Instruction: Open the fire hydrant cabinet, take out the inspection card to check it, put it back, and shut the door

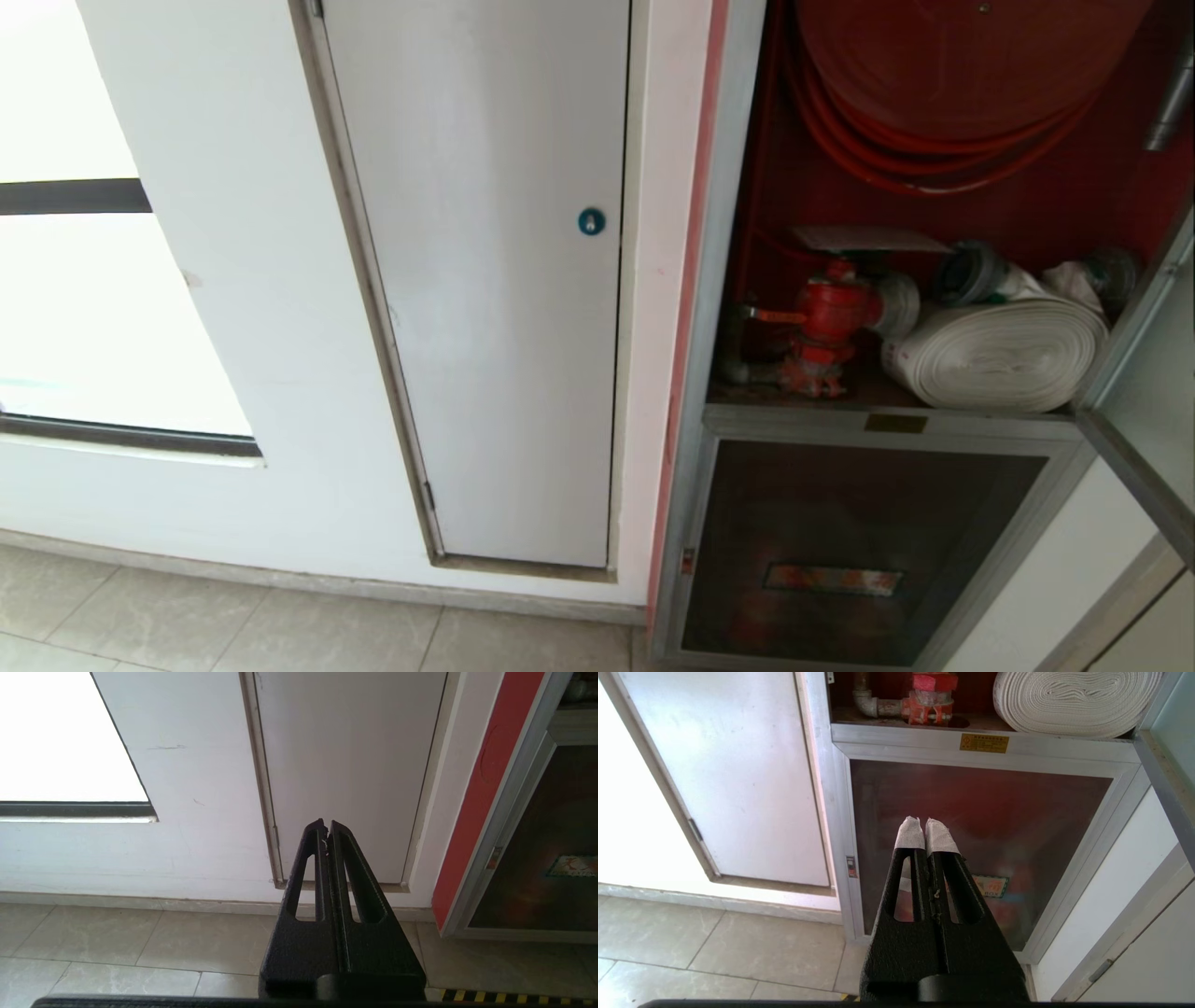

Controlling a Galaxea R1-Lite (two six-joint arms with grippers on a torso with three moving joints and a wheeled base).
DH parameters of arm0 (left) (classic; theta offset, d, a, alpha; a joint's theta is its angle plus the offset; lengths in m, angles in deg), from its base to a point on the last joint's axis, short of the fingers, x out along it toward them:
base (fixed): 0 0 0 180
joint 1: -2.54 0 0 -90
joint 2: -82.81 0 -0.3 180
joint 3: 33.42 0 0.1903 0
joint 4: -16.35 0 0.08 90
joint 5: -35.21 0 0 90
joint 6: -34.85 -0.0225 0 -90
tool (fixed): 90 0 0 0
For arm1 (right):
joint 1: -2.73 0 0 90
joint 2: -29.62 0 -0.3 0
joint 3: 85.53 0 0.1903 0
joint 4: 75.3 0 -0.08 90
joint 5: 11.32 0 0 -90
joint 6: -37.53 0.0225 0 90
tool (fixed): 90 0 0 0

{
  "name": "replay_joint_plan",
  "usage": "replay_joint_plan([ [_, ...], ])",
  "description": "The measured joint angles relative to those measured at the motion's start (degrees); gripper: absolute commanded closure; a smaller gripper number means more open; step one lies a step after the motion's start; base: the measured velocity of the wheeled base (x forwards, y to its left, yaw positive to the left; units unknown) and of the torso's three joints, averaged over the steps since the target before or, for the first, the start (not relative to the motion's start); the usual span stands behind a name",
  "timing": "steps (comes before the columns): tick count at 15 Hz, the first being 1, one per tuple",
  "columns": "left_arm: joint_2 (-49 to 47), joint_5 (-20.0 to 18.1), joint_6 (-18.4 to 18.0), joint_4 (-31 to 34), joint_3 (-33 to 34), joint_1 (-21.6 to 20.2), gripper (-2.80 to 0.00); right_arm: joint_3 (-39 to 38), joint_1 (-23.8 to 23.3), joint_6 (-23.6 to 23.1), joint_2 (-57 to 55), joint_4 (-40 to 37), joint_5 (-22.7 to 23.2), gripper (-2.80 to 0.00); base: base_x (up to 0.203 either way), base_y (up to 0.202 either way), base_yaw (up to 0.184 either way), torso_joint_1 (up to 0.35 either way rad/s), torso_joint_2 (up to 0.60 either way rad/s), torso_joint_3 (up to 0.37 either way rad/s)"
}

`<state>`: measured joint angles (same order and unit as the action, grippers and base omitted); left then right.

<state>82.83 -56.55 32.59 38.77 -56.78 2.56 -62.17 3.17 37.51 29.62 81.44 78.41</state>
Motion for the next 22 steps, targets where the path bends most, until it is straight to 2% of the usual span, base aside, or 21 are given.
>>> replay_joint_plan([
  [5, 0.0, 1.2, 1.4, 0.0, 0.0, 0.0, 0.0, 0.0, 0.0, 0.0, 0.0, 0.1, 0.0, 0.0, 0.046, 0.0, -0.002, -0.003, 0.0, 0.001],
  [22, 0.0, 1.2, 1.3, -0.1, 0.0, 0.0, 0.0, 0.0, 0.0, 0.0, 0.0, 0.0, 0.0, 0.0, 0.197, 0.0, 0.0, 0.005, 0.0, 0.002],
])
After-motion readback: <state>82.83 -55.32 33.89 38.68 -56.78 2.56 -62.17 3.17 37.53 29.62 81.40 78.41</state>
